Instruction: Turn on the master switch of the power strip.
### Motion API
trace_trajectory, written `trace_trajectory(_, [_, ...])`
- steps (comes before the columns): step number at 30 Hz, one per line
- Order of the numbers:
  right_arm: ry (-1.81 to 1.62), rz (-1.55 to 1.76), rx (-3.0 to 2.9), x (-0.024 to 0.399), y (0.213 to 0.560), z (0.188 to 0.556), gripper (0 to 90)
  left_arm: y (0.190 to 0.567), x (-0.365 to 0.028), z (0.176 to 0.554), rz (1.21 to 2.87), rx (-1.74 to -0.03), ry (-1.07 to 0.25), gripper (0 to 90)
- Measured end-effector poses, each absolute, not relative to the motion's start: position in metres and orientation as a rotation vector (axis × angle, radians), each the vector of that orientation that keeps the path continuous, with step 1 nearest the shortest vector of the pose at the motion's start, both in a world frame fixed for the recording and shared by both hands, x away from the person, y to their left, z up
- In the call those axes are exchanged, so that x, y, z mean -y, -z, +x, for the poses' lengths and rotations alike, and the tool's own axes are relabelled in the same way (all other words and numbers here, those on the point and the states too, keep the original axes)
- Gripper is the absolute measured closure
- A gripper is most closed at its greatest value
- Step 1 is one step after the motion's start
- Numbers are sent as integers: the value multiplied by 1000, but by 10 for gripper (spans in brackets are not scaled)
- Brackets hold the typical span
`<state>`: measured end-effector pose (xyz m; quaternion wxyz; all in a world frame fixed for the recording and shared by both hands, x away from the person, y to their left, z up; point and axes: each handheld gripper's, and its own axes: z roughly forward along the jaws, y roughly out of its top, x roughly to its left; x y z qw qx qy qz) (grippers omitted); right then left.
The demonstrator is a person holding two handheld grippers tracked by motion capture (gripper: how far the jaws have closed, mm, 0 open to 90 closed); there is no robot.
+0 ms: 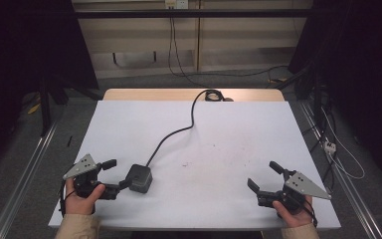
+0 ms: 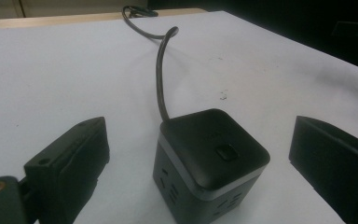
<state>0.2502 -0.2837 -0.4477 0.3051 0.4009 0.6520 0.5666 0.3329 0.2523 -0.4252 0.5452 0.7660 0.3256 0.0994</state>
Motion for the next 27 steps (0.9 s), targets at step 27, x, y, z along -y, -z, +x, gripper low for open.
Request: trace_trajectory(27, [-1501,1064,-1728,284,448,250,31,431,-267,335,1795,-792,-234,46])
